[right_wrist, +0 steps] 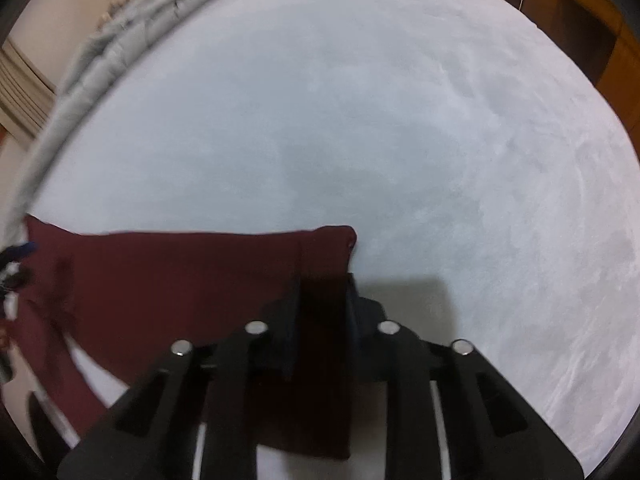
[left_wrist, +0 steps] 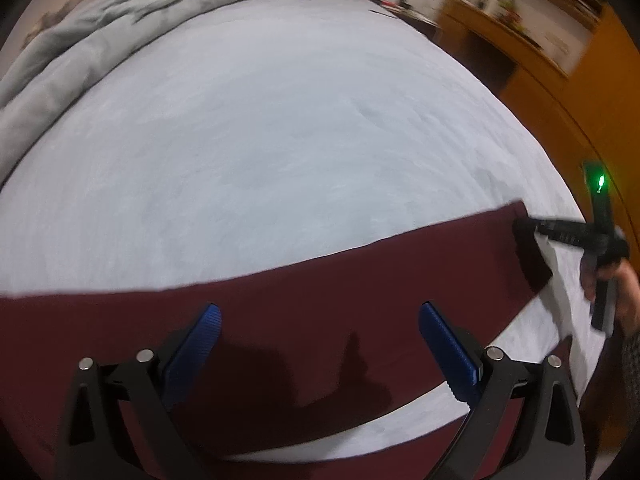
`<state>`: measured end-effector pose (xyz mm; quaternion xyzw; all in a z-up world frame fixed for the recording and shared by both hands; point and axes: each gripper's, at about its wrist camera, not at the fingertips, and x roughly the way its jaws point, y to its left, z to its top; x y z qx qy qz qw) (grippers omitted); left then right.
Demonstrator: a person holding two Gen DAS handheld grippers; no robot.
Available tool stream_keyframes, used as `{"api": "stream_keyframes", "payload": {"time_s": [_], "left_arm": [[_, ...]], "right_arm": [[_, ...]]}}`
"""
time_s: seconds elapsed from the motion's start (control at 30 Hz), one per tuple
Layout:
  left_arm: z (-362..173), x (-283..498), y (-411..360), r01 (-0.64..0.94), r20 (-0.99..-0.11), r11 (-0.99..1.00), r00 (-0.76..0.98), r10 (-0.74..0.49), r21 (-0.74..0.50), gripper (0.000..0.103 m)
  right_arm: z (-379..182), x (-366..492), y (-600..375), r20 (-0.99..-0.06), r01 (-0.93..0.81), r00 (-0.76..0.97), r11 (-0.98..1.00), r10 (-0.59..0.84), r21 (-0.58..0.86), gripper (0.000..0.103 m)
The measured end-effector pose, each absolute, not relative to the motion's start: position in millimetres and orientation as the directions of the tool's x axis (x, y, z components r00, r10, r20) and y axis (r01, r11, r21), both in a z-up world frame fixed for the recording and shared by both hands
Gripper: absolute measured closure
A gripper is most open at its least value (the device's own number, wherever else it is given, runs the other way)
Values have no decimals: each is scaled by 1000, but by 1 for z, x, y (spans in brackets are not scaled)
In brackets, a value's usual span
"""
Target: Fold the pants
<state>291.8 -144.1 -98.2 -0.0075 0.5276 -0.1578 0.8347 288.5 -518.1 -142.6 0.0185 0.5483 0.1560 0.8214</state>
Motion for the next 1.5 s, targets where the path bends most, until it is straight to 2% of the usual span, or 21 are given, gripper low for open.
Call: {"api": "stream_keyframes", "payload": {"time_s": [0.17,0.43,0.5,0.6,0.7,0.87,0.9,0.93,0.97,1.0,1.03,1.07,1.1,1.27,1.4,1.5], "left_arm": [[-104,311,-155,393,-873,897,343,-346,-201,4],[-124,353,-183,589,-870,750,154,-469,-301,4],[-126,361,-193,633,-853,686,75,-516,-359,4],[-130,368,-205,658,-839,625,-20,-543,-420,4],[-135,373,-213,678,-851,604,-60,-522,-419,4],[-143,377,-218,657,-816,549,-185,-547,-517,4],[-144,376,-218,651,-814,547,-200,-545,-526,7],[-147,373,-216,649,-816,548,-208,-539,-527,16],[-149,371,-216,649,-821,551,-215,-529,-525,33],[-151,369,-217,649,-825,553,-222,-519,-522,65],[-151,365,-217,650,-831,559,-219,-512,-515,74],[-149,362,-214,649,-832,564,-207,-515,-511,77],[-143,357,-211,651,-836,576,-175,-520,-494,84],[-96,316,-200,664,-840,646,48,-541,-378,89],[-67,246,-207,693,-873,695,202,-443,-192,88],[-64,204,-209,693,-886,709,237,-398,-133,88]], "right_arm": [[-110,271,-536,-822,-319,376,893,428,319,94],[-72,256,-548,-757,-423,402,838,515,346,94],[-61,257,-552,-748,-446,405,828,526,340,94],[-46,255,-547,-733,-484,410,811,542,329,94],[-32,249,-544,-715,-512,418,796,560,324,94],[-18,249,-534,-708,-528,433,793,558,302,94],[-19,249,-535,-707,-525,433,794,560,307,94],[-19,248,-536,-707,-521,435,796,558,308,94],[-19,248,-537,-706,-516,437,798,557,311,94],[-21,248,-538,-705,-510,439,801,557,315,94],[-22,247,-539,-705,-502,442,804,555,318,94],[-25,246,-541,-707,-493,444,809,551,321,94],[-26,244,-541,-709,-486,448,814,545,318,94],[-32,222,-551,-688,-447,484,829,540,336,94],[-35,189,-552,-688,-456,501,836,525,306,94],[-43,156,-552,-708,-459,500,846,498,271,94]]}}
